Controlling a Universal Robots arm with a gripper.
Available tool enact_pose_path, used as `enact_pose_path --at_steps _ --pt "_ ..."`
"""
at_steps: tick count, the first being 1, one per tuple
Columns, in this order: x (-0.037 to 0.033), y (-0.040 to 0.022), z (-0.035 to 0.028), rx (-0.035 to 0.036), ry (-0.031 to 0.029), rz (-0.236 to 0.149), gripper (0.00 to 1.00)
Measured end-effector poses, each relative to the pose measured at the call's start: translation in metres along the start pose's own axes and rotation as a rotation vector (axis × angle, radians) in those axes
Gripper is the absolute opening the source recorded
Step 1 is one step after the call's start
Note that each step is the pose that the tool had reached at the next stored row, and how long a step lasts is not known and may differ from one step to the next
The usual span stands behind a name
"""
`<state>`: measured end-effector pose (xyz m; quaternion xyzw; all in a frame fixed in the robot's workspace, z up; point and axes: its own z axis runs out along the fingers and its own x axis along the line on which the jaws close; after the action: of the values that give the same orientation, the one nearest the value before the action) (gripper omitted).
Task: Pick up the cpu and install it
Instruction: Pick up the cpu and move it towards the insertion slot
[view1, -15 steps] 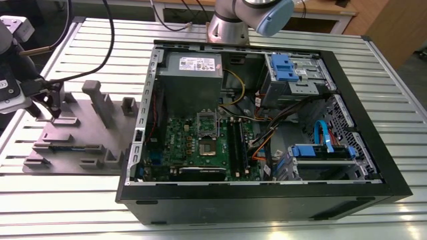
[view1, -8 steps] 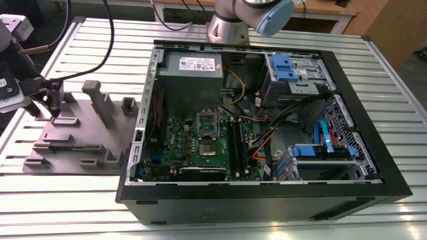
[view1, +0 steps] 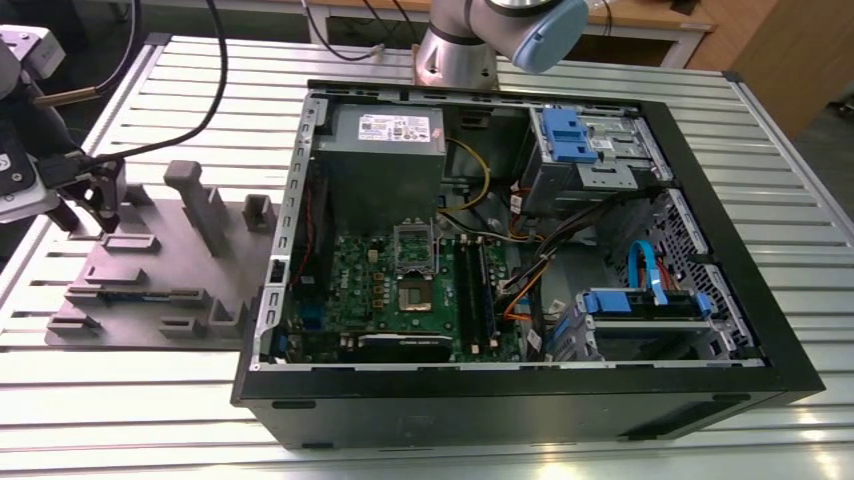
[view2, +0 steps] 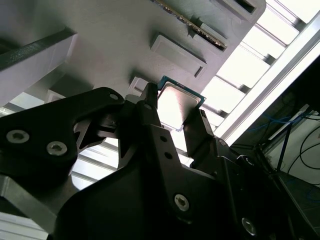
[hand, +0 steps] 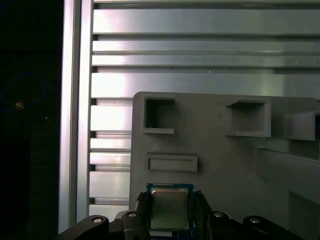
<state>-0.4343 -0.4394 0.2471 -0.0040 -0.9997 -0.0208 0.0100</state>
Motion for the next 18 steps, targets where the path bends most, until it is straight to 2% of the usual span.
enact_pose_path --at_steps 18 --pt "0.0001 0.0003 -0.0070 0.0000 0.0000 0.000 0.45"
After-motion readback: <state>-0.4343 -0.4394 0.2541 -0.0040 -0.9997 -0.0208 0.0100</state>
